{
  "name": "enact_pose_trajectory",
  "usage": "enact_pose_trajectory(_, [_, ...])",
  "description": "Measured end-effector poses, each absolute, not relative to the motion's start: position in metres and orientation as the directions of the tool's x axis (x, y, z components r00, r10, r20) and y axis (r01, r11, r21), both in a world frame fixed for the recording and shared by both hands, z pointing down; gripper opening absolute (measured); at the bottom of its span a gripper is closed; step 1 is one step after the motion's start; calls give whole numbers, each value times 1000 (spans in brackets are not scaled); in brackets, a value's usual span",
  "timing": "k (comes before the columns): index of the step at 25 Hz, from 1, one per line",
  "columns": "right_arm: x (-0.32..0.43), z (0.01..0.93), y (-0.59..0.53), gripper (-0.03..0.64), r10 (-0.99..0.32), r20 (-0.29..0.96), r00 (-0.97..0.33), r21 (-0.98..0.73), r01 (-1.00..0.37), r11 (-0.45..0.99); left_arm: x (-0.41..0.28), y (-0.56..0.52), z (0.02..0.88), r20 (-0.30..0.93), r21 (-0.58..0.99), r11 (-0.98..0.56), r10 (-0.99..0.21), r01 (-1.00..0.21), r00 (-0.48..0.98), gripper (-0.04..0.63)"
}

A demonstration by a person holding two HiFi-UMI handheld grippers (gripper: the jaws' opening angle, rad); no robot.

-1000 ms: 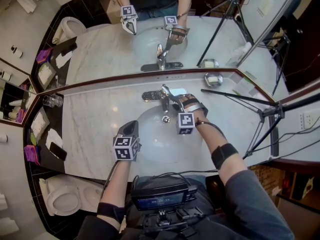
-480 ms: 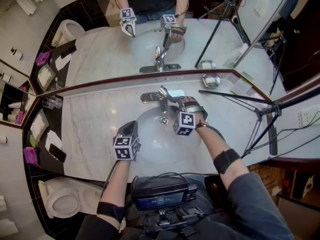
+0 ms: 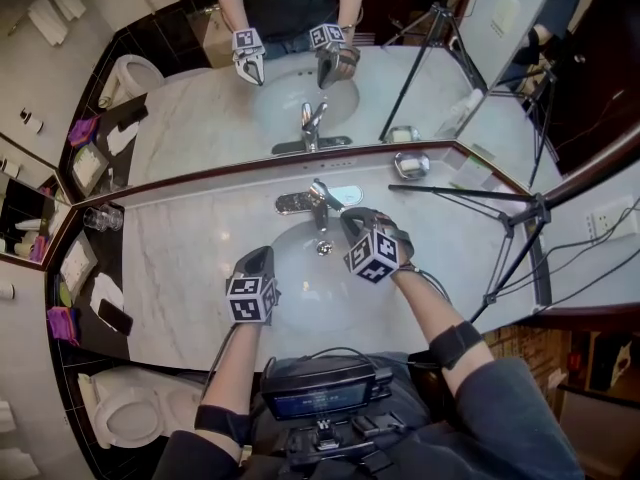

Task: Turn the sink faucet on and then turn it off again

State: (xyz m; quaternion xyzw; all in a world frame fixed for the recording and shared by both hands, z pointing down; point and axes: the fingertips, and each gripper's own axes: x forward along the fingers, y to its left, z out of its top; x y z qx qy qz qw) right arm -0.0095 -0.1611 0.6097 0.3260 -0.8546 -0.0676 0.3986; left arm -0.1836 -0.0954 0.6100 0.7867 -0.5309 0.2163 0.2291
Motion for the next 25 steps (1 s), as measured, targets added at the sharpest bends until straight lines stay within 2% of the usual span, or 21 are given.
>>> enact_pose_trajectory(5, [5,590,-152,18,-635,582,-508,145,-703,696,-183,-94,607,575,137,-329,-742,-934,345,3])
enact_pose_trajectory(10, [27,586,-141,18,-670,519,-531,-116,-821,560,-185,-93,602,555,148,-317,-757,-937,344,3])
enact_pose_trajectory(18, [43,586,-126,17,-708,446,-548,-357,-834,421,-186,-94,591,513,154,-314,-785,-937,347,3])
enact_pose_trajectory(25, [48,593,-120,17,-707,453,-543,-371,-836,404,-191,-91,591,504,184,-286,-794,-940,340,3])
